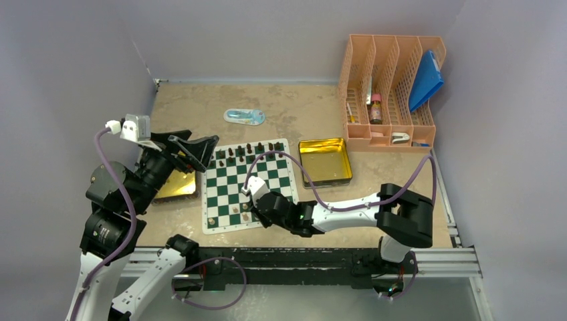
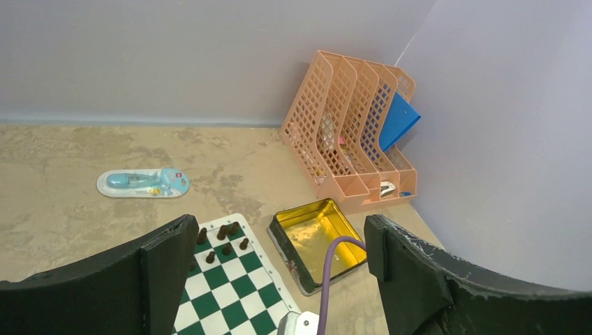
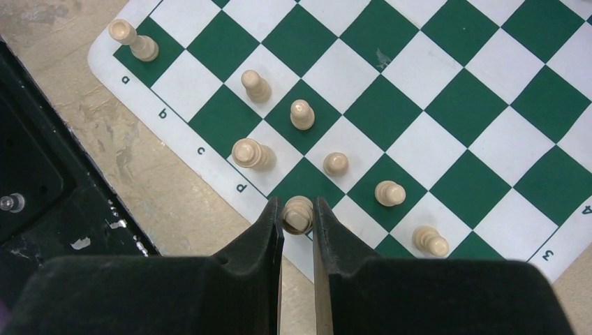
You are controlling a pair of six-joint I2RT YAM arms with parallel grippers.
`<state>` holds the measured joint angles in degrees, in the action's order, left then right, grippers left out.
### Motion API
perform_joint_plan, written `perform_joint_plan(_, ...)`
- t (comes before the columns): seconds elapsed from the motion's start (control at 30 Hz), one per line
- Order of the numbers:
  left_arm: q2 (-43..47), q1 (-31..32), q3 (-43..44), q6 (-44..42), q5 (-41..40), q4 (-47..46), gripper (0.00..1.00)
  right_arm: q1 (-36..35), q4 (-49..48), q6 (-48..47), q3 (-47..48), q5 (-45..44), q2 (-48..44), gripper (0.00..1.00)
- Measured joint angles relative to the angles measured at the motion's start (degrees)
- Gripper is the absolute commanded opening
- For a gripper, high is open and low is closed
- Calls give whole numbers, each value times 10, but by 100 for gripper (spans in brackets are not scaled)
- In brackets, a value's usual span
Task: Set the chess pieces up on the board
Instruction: Place the chess piece on the chessboard.
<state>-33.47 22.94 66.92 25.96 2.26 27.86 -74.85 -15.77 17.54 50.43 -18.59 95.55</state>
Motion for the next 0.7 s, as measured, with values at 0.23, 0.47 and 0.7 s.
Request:
perform_joint_plan(0.23,0,0,-2,0,0,0,89,0,0,0,2,0,3,11)
perform_joint_plan(0.47,0,0,-3,0,-2,0,89,0,0,0,8,-2,18,12)
perform_joint_plan(0.7,0,0,-7,-3,-2,-3,89,0,0,3,13,-5,23,13)
